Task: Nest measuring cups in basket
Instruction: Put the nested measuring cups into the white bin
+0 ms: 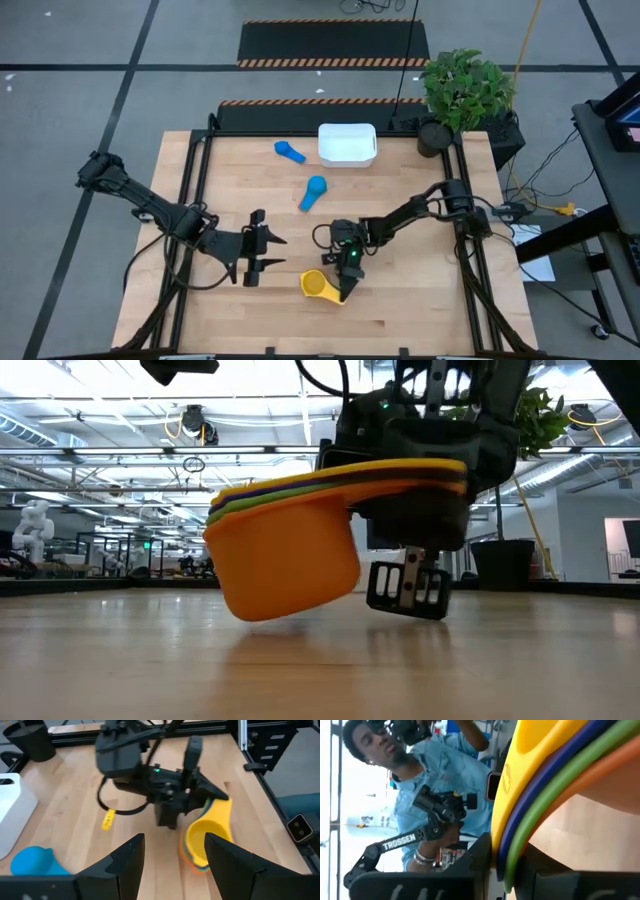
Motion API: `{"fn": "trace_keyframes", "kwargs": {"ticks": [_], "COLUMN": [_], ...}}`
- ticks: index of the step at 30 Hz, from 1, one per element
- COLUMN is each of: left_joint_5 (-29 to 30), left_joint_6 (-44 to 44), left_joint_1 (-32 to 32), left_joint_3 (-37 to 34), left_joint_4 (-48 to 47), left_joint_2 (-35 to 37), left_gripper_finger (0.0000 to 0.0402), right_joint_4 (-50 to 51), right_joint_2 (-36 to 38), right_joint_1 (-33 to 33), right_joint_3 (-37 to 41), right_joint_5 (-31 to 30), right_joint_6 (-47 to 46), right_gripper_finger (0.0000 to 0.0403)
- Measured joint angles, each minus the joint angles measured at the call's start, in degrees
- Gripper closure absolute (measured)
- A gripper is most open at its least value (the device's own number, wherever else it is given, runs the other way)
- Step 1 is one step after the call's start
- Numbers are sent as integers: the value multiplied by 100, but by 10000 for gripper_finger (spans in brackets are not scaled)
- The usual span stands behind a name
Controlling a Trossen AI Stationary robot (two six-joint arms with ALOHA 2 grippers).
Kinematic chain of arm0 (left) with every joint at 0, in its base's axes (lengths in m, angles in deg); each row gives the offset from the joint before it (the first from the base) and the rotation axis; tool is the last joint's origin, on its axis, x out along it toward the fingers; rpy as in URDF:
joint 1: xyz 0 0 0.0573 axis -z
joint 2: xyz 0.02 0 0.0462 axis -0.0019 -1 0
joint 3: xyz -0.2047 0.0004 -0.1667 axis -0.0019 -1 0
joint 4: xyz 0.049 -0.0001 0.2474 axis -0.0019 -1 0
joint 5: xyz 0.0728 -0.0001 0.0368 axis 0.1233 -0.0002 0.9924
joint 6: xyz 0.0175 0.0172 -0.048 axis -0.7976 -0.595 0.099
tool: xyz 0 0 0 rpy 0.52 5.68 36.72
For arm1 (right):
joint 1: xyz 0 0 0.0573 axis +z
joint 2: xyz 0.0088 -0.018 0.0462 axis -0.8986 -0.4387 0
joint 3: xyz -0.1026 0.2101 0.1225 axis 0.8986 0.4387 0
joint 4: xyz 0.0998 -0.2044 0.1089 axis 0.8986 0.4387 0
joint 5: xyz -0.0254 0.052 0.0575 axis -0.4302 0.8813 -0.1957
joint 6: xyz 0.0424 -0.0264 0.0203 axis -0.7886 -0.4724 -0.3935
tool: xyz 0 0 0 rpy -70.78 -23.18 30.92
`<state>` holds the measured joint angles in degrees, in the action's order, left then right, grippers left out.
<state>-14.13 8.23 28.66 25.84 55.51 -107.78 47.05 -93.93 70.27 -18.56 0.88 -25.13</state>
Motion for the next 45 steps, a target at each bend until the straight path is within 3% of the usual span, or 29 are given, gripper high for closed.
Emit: {"fn": "trace_keyframes", "kwargs": {"ticks": [15, 24, 32, 38, 45], "left_joint_5": [-5, -3, -3, -1, 9], "left_joint_6": [253, 362, 360, 360, 366], "left_joint_1": [127, 127, 127, 127, 127], "left_joint_3": [0, 0, 0, 0, 0], "left_joint_4": [18, 24, 36, 37, 77], "left_joint_2": [1, -1, 0, 1, 0], "left_gripper_finger": [192, 192, 192, 192, 192], "right_joint_4": [121, 935, 2796, 4873, 5600], "right_joint_2": [-4, 203, 864, 1425, 2146], "right_joint_1": [-167, -418, -765, -996, -994], "right_joint_3": [9, 20, 33, 31, 31], "right_joint_5": [9, -42, -618, -1673, -2642], "right_joint_6": [-105, 124, 1383, 2811, 3339], "right_gripper_finger": [316, 285, 269, 268, 268]}}
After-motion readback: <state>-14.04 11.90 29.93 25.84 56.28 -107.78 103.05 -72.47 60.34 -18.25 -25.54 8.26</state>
